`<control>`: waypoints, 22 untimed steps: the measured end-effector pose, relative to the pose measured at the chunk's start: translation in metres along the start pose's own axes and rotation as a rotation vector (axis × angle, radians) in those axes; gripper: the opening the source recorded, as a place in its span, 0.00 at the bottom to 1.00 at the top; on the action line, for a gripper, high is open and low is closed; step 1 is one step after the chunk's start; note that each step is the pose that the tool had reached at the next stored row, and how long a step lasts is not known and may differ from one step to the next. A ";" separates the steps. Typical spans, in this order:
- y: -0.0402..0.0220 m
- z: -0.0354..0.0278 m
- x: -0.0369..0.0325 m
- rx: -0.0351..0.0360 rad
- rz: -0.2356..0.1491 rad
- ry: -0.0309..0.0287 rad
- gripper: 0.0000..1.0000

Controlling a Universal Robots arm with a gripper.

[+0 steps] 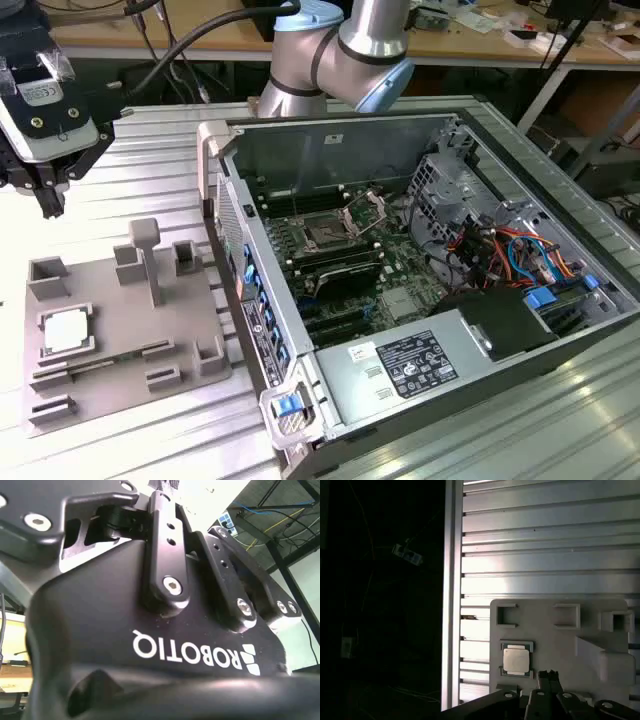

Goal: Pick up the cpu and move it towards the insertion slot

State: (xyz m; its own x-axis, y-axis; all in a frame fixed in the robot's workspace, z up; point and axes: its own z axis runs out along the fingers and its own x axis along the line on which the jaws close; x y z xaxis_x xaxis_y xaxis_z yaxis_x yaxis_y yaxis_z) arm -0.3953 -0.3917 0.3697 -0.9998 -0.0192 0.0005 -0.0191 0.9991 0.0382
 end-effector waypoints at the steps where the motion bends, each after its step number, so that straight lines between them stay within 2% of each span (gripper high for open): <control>1: 0.0000 0.0000 0.0001 0.0000 0.000 0.0000 0.11; 22: 0.0000 0.0008 0.0042 0.0000 0.000 0.0000 0.11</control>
State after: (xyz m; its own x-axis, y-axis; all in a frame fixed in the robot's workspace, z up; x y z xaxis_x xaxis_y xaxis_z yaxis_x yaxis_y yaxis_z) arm -0.3994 -0.3917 0.3689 -0.9998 -0.0192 0.0005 -0.0191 0.9991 0.0382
